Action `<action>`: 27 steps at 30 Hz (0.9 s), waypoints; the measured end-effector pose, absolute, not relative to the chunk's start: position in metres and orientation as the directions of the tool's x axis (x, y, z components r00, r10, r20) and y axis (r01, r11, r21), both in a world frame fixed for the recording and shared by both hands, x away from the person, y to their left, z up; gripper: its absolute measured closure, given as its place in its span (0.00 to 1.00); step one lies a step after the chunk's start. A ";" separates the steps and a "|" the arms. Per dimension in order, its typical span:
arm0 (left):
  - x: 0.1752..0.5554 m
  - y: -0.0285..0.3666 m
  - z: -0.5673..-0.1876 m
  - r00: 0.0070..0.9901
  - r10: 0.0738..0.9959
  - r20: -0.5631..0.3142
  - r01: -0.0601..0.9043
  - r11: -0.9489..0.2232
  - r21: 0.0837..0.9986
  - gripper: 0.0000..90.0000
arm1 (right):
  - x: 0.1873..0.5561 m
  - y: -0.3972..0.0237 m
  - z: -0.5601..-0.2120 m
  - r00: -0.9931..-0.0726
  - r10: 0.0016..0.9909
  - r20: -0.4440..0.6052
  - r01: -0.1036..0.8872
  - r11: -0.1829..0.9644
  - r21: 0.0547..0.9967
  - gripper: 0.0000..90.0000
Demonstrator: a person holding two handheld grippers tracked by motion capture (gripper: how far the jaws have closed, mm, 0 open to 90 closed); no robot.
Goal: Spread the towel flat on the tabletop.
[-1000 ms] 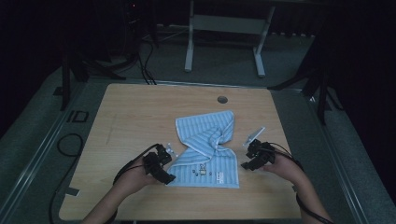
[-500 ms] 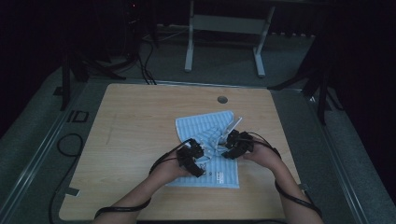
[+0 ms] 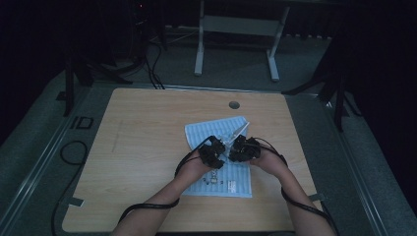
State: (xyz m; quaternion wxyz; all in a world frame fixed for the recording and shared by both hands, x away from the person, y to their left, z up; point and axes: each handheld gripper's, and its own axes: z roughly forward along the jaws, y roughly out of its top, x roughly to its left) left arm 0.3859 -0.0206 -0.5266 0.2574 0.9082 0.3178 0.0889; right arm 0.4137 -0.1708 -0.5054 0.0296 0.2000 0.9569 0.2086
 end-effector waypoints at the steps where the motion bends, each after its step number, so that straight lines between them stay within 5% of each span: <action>1: 0.387 -0.018 -0.525 0.786 0.618 -0.023 0.534 -0.659 0.529 0.88 | 0.414 -0.172 -0.504 -0.918 0.394 0.033 0.372 0.833 0.410 0.99; 3: 0.386 -0.016 -0.522 0.779 0.626 -0.019 0.536 -0.650 0.540 0.95 | 0.414 -0.174 -0.503 -0.919 0.392 0.029 0.368 0.834 0.410 0.99; 17: 0.332 0.030 -0.471 0.854 0.520 0.006 0.433 -0.717 0.547 0.96 | 0.367 -0.206 -0.479 -0.937 0.347 -0.038 0.298 0.852 0.432 1.00; 27: 0.336 0.087 -0.426 0.769 0.637 0.055 0.467 -0.619 0.632 0.96 | 0.351 -0.257 -0.435 -0.892 0.443 -0.088 0.334 0.778 0.531 1.00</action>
